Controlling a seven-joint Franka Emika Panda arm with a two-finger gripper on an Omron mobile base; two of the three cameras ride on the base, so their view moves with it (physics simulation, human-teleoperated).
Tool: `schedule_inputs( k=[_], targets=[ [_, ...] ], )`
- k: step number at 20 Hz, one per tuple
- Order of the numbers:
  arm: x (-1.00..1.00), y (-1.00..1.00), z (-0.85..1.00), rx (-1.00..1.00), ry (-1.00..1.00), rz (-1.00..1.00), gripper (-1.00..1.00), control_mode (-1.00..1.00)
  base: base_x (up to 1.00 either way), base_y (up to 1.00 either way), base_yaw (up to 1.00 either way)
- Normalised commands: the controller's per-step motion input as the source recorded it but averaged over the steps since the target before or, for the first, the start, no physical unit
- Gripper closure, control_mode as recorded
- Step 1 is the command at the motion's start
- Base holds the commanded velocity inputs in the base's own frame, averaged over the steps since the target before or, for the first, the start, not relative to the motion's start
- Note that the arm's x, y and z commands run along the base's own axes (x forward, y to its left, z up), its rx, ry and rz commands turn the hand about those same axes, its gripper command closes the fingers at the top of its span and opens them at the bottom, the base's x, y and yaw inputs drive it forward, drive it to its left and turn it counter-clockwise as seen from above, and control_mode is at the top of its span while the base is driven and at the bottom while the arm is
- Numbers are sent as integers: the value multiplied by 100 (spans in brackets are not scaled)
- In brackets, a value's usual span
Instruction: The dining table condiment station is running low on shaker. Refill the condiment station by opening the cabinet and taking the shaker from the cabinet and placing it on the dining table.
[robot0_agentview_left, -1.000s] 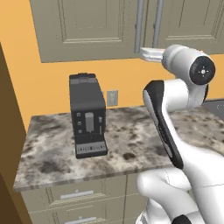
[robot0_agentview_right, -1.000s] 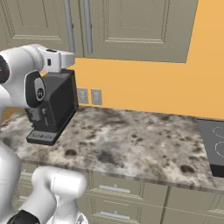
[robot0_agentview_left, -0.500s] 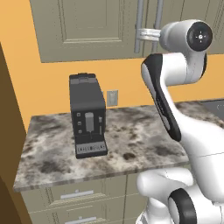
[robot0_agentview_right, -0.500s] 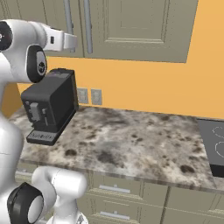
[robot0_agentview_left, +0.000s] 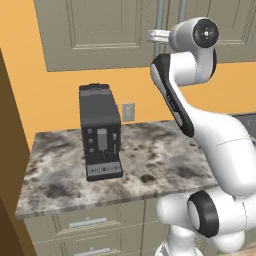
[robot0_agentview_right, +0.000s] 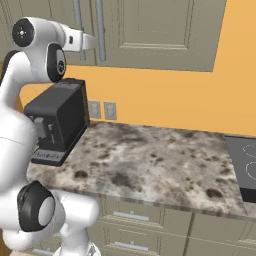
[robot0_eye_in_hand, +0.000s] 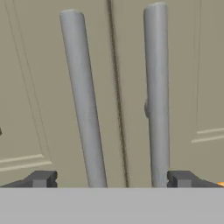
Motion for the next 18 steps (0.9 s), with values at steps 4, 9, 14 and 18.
schedule_inputs(
  k=[4,9,14,18],
  targets=[
    [89,19,0,0,6,0,-100,-100,0,0,0],
    [88,13,0,0,4,0,-100,-100,0,0,0],
    [80,2,0,0,7,0,-100,-100,0,0,0],
    [69,0,0,0,5,0,-100,-100,0,0,0]
  ],
)
